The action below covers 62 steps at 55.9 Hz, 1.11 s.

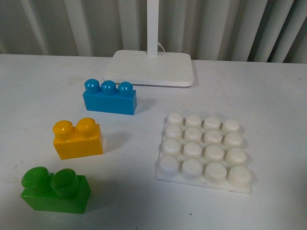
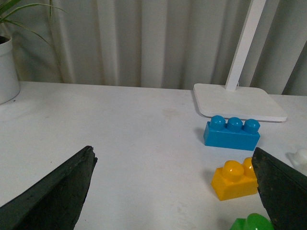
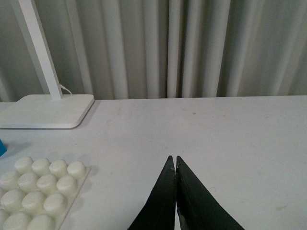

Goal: Insert yellow block into base center

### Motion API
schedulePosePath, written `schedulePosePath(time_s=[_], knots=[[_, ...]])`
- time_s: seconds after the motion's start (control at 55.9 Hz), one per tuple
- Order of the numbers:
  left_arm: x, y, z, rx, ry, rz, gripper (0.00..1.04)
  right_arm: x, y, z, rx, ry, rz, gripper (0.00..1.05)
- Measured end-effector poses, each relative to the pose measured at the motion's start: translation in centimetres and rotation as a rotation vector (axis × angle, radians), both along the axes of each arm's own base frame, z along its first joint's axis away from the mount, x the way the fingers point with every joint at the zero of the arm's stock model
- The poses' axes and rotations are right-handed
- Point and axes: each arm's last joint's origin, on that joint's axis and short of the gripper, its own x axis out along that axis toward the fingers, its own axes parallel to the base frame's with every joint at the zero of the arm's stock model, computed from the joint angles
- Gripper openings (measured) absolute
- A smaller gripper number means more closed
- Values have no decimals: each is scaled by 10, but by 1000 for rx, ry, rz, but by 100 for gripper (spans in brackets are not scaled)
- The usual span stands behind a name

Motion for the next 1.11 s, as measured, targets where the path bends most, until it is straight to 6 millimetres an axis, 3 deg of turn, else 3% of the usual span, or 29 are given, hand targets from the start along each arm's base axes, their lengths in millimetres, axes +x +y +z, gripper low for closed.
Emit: schedulePosePath(time_s=[0.054, 0.179, 0.34, 0.518, 0.59, 0.697, 0.93, 1.108], knots=[[0, 0, 0, 0, 0, 0, 98, 0, 0, 0, -1, 0, 0, 2], [0, 0, 0, -1, 0, 1, 98, 0, 0, 0, -2, 0, 0, 24], [6, -3, -2, -135, 182, 93, 98, 0, 0, 0, -2, 0, 0, 53], [29, 2, 40, -54, 115, 13, 98, 0, 0, 0, -2, 0, 0, 83], [51, 4, 61, 75, 125, -80, 98, 0, 0, 0, 0, 0, 0, 98], [81, 3, 68, 223, 225, -255, 98, 0, 0, 0, -2, 0, 0, 95], [146, -11, 60, 660, 472, -640, 98, 0, 0, 0, -2, 0, 0, 96], [173, -31, 53, 889, 549, -825, 98, 0, 0, 0, -2, 0, 0, 96]])
